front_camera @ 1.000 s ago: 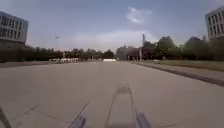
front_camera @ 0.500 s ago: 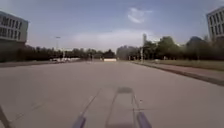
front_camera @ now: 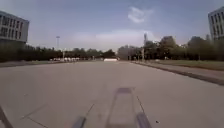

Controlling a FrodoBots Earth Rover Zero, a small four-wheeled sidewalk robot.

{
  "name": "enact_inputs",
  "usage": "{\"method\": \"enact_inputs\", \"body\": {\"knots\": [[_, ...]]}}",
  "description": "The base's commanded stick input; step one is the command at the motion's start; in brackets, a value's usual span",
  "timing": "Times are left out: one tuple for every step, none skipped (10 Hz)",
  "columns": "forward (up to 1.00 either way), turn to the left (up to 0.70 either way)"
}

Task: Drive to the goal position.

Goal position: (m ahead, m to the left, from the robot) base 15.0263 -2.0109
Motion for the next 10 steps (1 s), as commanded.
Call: {"method": "enact_inputs", "body": {"knots": [[1.00,-0.27],[1.00,-0.21],[1.00,0.00],[1.00,0.00],[1.00,0.00],[1.00,0.00],[1.00,0.00],[1.00,0.00],[1.00,0.00],[1.00,0.00]]}}
